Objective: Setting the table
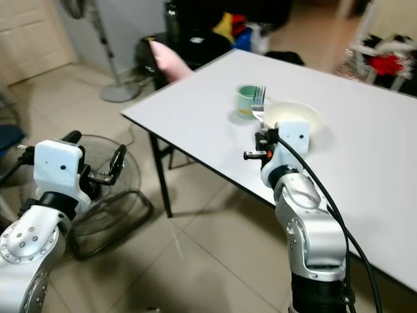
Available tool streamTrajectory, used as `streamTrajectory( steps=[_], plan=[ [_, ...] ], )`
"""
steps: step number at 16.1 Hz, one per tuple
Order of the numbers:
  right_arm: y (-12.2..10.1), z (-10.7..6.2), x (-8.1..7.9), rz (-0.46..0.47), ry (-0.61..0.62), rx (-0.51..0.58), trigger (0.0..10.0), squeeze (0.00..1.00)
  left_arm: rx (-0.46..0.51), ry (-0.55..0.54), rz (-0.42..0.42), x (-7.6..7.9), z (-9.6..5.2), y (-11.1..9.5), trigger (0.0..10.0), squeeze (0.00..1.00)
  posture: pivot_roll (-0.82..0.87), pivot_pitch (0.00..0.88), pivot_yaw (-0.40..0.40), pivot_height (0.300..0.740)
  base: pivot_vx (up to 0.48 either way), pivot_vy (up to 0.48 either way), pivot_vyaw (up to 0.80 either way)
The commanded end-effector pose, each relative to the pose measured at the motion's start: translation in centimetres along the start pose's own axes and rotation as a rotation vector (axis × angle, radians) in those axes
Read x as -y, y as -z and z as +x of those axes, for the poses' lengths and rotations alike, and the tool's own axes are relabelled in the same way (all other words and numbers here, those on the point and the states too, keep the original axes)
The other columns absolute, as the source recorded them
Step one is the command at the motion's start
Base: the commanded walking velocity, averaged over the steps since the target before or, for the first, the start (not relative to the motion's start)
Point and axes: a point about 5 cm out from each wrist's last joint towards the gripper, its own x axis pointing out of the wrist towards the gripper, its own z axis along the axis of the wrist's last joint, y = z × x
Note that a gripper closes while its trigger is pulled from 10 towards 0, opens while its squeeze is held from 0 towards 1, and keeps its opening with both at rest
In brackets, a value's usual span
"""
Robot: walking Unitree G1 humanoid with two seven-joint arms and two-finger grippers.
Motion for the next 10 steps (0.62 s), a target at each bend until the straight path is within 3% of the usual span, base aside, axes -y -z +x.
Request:
streamTrajectory(
  steps=[1, 10],
  plan=[
    [-0.6, 0.0, -0.6, 0.010, -0.022, 0.034, 10.0, 0.00, -0.004, -0.017, 0.011, -0.6, 0.0, 0.0, 10.0, 0.00, -0.03, 0.006, 0.034, 0.740, 0.424, 0.000, 0.00],
    [-1.3, -1.7, -0.5, -0.035, -0.027, 0.106, 10.0, 0.00, -0.008, -0.022, -0.040, -0.5, 0.2, 0.6, 10.0, 0.00, -0.05, 0.000, 0.046, 0.740, 0.425, 0.000, 0.00]
  ],
)
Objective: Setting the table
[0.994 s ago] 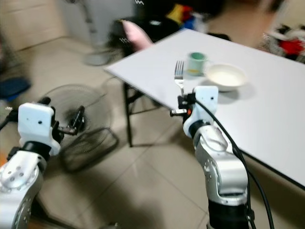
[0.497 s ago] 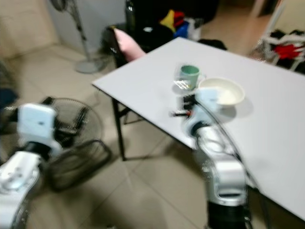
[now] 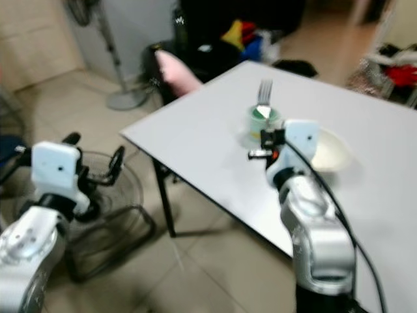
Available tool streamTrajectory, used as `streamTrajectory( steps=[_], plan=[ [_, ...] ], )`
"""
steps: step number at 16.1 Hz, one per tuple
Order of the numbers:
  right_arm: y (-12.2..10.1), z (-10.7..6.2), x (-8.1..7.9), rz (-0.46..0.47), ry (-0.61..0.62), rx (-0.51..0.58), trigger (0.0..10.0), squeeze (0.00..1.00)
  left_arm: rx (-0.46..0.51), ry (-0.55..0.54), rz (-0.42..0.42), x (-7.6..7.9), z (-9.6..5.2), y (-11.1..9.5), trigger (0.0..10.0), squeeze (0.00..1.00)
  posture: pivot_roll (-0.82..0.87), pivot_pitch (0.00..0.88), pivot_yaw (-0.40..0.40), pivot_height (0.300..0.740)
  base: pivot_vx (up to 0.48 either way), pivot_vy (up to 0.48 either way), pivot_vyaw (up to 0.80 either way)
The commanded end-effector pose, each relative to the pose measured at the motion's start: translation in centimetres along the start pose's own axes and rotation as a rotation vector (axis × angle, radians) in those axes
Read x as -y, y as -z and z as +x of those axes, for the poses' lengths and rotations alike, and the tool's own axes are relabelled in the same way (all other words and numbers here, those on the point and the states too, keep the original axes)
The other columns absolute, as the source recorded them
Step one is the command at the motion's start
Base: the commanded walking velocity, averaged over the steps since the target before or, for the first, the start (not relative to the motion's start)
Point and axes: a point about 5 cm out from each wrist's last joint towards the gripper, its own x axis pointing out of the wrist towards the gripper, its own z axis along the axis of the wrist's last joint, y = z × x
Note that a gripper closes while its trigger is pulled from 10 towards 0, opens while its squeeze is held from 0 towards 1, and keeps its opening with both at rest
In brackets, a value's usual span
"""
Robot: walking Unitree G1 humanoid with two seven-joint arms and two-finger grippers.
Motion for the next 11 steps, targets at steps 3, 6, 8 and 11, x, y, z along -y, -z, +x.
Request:
streamTrajectory(
  steps=[3, 6, 8, 11],
  plan=[
    [-0.6, -0.4, 0.0, -0.016, -0.003, 0.032, 10.0, 0.00, -0.016, -0.003, -0.005, 0.5, 0.8, 0.4, 10.0, 0.00, -0.06, 0.000, 0.053, 0.740, 0.252, 0.000, 0.00],
    [-0.4, -0.5, 0.0, 0.000, 0.004, 0.017, 10.0, 0.00, 0.004, 0.018, -0.003, 1.0, 1.3, 0.1, 10.0, 0.00, -0.06, 0.000, 0.053, 0.740, 0.000, 0.000, -0.22],
    [-0.1, -0.7, 0.1, 0.016, 0.008, 0.006, 10.0, 0.00, -0.007, 0.014, 0.022, 0.8, 1.6, 0.2, 10.0, 0.00, -0.05, 0.005, 0.055, 0.740, 0.000, 0.465, -0.80],
    [0.0, -0.9, 0.1, 0.034, 0.020, -0.001, 10.0, 0.00, -0.013, 0.004, 0.028, 0.6, 1.9, 0.3, 10.0, 0.00, -0.05, 0.007, 0.061, 0.740, 0.000, 0.480, -0.80]
  ],
)
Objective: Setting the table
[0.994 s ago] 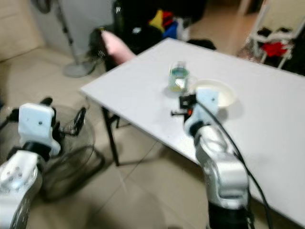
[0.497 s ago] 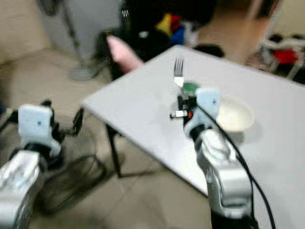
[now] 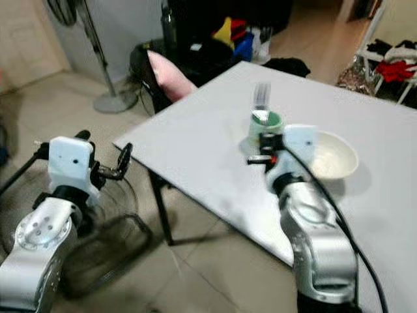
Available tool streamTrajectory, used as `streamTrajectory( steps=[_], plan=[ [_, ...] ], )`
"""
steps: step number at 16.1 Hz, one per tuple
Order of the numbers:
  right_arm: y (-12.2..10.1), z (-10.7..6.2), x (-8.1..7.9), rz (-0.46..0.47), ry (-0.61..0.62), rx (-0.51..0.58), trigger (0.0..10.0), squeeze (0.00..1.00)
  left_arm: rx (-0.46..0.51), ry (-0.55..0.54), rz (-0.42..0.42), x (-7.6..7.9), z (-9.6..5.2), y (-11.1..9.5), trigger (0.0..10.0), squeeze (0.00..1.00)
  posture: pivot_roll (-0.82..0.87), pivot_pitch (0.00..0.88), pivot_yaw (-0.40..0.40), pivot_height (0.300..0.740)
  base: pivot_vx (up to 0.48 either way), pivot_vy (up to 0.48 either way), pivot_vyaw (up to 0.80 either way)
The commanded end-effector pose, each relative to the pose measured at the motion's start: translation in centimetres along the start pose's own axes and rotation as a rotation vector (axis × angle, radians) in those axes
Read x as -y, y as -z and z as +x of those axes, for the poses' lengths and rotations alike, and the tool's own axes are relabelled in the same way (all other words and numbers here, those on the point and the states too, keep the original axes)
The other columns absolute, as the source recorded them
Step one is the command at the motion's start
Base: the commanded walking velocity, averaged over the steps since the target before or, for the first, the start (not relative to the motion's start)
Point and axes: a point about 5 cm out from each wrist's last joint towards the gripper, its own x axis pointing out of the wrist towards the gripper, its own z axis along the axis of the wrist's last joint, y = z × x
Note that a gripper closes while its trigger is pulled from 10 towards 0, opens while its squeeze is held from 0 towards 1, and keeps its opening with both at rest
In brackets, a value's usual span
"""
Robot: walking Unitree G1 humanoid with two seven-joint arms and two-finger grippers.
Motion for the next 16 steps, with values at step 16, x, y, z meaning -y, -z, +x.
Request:
streamTrajectory(
  steps=[16],
  plan=[
    [1.7, -0.8, -1.6, -0.017, -0.113, -0.147, 10.0, 0.00, -0.018, -0.066, -0.022, -1.2, 0.2, 0.3, 10.0, 0.00, -0.07, 0.011, 0.073, 0.740, 0.000, -0.030, -0.39]
  ],
)
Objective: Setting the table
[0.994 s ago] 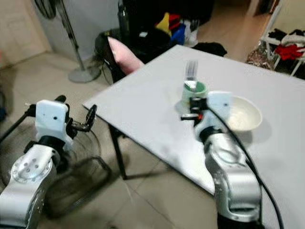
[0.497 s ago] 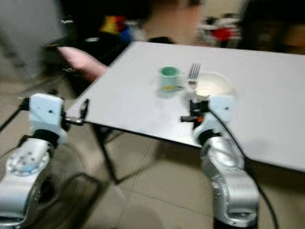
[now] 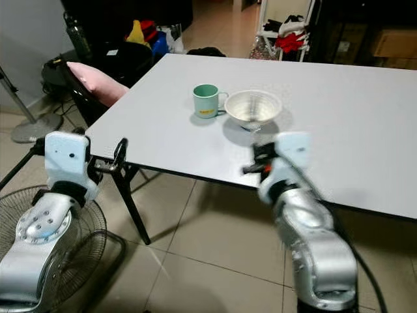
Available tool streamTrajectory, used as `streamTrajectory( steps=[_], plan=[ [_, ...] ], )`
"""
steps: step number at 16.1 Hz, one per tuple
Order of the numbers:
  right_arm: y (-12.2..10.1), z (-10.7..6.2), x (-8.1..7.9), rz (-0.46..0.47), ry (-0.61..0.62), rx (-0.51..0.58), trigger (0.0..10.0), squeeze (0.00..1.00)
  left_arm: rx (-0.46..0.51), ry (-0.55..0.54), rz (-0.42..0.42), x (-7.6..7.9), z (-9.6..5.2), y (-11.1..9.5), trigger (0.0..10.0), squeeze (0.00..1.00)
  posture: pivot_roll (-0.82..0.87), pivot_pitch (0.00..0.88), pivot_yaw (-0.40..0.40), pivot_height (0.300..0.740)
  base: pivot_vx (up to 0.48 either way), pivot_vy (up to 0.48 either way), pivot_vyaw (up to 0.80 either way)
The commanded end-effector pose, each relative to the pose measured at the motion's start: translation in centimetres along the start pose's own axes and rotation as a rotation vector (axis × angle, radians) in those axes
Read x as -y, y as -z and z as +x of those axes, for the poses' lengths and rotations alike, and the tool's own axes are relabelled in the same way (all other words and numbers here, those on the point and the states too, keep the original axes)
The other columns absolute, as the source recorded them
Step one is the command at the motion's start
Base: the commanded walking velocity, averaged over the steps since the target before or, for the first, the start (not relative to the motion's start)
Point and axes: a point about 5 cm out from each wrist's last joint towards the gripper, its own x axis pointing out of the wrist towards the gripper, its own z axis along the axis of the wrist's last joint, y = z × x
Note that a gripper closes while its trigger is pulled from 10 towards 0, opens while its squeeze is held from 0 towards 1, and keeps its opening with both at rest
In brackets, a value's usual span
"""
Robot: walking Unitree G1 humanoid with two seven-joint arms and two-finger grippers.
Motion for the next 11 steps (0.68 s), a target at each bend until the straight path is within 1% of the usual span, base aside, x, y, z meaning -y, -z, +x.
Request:
streamTrajectory(
  steps=[1, 2, 4, 5, 8, 9, 10, 11],
  plan=[
    [0.8, -0.1, -0.5, -0.011, -0.027, -0.052, 10.0, 0.00, -0.004, -0.014, 0.007, -0.7, -0.4, 0.1, 10.0, 0.00, -0.07, 0.016, 0.071, 0.740, 0.277, 0.000, 0.00],
    [1.5, -0.2, -0.5, -0.019, -0.025, -0.101, 10.0, 0.00, -0.011, -0.011, 0.007, -0.7, -0.6, 0.2, 10.0, 0.00, -0.06, 0.017, 0.069, 0.740, 0.304, 0.000, 0.00],
    [2.0, -0.1, -0.4, -0.033, -0.032, -0.134, 10.0, 0.00, -0.025, -0.002, 0.008, -0.6, -0.9, 0.6, 10.0, 0.00, -0.06, 0.018, 0.067, 0.740, 0.306, 0.000, 0.00],
    [2.3, 0.0, -0.3, -0.049, -0.029, -0.160, 10.0, 0.00, -0.042, 0.013, 0.012, -0.5, -1.4, 1.1, 10.0, 0.00, -0.06, 0.020, 0.069, 0.740, 0.307, 0.000, 0.00],
    [2.5, 0.1, 0.3, -0.069, -0.014, -0.187, 10.0, 0.00, -0.072, 0.050, 0.013, 0.0, -2.7, 2.1, 10.0, 0.00, -0.06, 0.021, 0.068, 0.740, 0.307, 0.000, 0.00],
    [2.3, 0.2, 0.3, -0.067, -0.016, -0.176, 10.0, 0.00, -0.075, 0.052, 0.015, 0.0, -2.9, 2.2, 10.0, 0.00, -0.06, 0.022, 0.065, 0.740, 0.307, 0.000, 0.00],
    [1.0, 0.3, -0.3, -0.037, -0.065, -0.078, 10.0, 0.00, -0.068, 0.046, 0.013, -0.2, -3.0, 2.0, 10.0, 0.00, -0.06, 0.021, 0.064, 0.740, 0.307, 0.000, 0.00],
    [0.4, 0.3, -0.5, -0.017, -0.080, -0.045, 10.0, 0.00, -0.064, 0.043, 0.012, -0.3, -3.0, 1.8, 10.0, 0.00, -0.06, 0.021, 0.064, 0.740, 0.307, 0.000, 0.00]
  ],
)
